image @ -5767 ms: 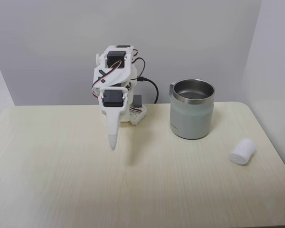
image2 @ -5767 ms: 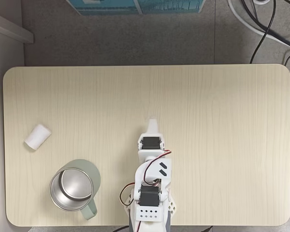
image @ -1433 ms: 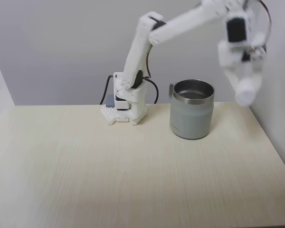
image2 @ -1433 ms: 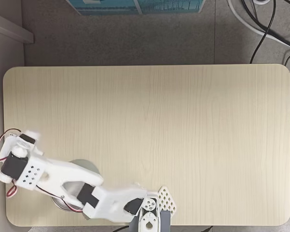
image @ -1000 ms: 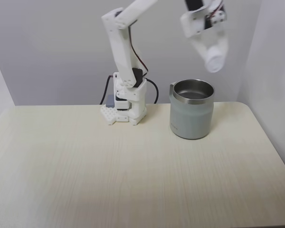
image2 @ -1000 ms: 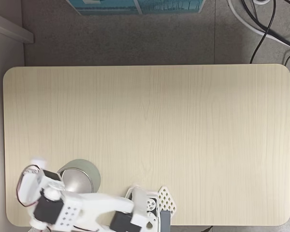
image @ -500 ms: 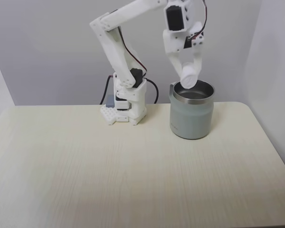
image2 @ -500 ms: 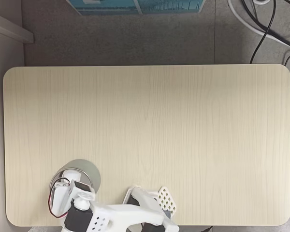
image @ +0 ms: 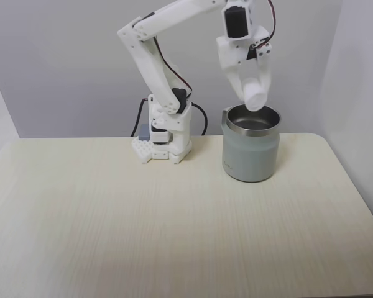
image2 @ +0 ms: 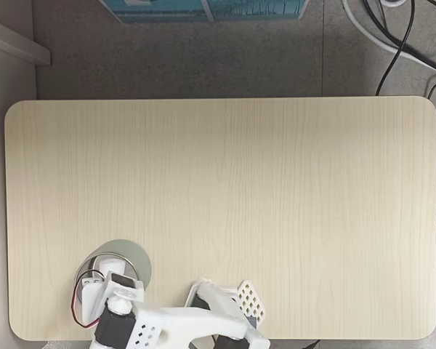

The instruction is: Grasp a dressing and put it in the cup.

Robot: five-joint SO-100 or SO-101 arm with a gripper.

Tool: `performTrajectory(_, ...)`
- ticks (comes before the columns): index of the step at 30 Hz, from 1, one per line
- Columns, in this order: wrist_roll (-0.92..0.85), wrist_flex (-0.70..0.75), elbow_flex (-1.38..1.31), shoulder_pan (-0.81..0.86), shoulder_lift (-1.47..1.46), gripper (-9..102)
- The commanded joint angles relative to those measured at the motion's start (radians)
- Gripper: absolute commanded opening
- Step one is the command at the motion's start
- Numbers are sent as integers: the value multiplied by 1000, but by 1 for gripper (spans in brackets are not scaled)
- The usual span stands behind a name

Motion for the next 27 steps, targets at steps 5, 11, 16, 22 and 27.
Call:
performTrajectory(5,5,38,0,-26,8,19)
performTrajectory(11,9,35,5,-25,3,19)
performTrajectory(16,41,28,37,-35,-6,19)
performTrajectory(22,48,34,72,-26,-3,19)
performTrajectory(27,51,29,75,-23,26,19)
